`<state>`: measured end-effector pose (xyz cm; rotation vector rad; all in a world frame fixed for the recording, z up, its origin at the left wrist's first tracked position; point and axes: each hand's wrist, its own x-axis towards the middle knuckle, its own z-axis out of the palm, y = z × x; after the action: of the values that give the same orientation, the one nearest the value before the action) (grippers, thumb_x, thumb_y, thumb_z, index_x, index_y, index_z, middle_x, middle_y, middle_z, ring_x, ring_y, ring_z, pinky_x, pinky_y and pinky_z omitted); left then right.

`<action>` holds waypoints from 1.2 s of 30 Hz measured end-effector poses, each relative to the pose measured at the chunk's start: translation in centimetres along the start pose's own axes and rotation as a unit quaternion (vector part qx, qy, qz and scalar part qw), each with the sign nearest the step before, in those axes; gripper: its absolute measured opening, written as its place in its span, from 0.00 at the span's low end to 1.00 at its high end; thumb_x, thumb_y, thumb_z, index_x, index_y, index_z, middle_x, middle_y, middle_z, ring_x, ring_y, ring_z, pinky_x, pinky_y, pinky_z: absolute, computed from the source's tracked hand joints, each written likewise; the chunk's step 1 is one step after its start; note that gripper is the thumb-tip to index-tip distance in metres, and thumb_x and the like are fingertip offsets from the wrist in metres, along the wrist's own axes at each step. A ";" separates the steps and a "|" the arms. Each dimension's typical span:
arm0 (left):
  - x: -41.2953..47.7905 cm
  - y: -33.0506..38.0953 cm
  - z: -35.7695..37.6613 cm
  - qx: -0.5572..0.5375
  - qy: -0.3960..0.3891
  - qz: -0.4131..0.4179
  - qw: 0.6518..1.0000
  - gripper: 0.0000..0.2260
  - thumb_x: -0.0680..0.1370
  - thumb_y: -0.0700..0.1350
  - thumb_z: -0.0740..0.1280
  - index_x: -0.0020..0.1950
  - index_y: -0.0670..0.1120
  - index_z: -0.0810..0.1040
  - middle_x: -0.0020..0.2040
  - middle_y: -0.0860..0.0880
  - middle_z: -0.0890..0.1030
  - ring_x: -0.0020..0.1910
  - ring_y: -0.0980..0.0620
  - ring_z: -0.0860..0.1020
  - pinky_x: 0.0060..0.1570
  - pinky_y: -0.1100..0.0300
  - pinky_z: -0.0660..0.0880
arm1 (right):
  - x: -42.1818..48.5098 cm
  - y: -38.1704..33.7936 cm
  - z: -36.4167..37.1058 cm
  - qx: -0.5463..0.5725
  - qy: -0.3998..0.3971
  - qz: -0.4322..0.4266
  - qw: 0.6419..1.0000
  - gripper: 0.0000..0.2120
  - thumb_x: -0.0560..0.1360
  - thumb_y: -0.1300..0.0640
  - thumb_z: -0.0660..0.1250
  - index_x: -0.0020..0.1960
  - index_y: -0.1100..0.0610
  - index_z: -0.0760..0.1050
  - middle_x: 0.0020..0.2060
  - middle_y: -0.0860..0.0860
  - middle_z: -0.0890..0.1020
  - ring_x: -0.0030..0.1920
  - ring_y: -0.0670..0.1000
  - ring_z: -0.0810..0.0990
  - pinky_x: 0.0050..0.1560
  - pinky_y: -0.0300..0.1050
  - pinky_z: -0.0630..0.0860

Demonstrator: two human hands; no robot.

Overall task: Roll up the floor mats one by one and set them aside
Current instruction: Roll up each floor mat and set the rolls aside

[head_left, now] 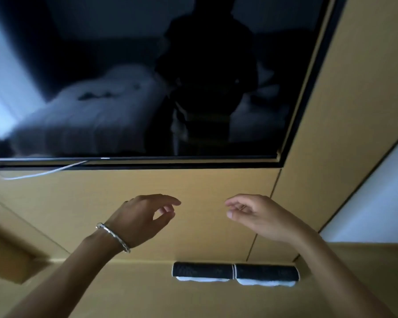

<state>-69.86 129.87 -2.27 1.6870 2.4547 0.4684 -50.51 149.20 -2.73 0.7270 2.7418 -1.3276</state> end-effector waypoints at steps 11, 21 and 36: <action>-15.9 -12.5 -7.8 0.017 0.164 -0.173 0.971 0.12 0.76 0.48 0.66 0.59 0.57 0.77 0.46 0.66 0.75 0.44 0.66 0.76 0.40 0.70 0.70 | 7.4 -18.0 8.8 -0.092 -0.094 -0.145 0.981 0.11 0.77 0.48 0.65 0.59 0.42 0.75 0.50 0.40 0.77 0.51 0.40 0.78 0.52 0.37 0.73; -36.3 -25.5 -14.5 0.035 0.223 -0.292 0.929 0.13 0.75 0.49 0.68 0.59 0.58 0.77 0.47 0.65 0.77 0.45 0.64 0.77 0.45 0.62 0.76 | 9.0 -36.8 27.7 -0.165 -0.186 -0.251 0.935 0.13 0.76 0.46 0.65 0.61 0.43 0.76 0.51 0.41 0.78 0.51 0.39 0.77 0.55 0.37 0.72; -62.3 -28.3 -15.3 -0.023 0.347 -0.490 0.799 0.12 0.74 0.50 0.69 0.57 0.52 0.79 0.44 0.62 0.81 0.41 0.67 0.79 0.45 0.62 0.78 | 4.7 -54.0 51.3 -0.273 -0.375 -0.403 0.789 0.18 0.77 0.47 0.64 0.66 0.50 0.73 0.56 0.47 0.79 0.55 0.45 0.77 0.57 0.41 0.74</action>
<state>-76.27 60.09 -1.31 -0.0251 3.2610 1.0580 -86.48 84.12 3.39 -0.9095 2.4781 -0.5093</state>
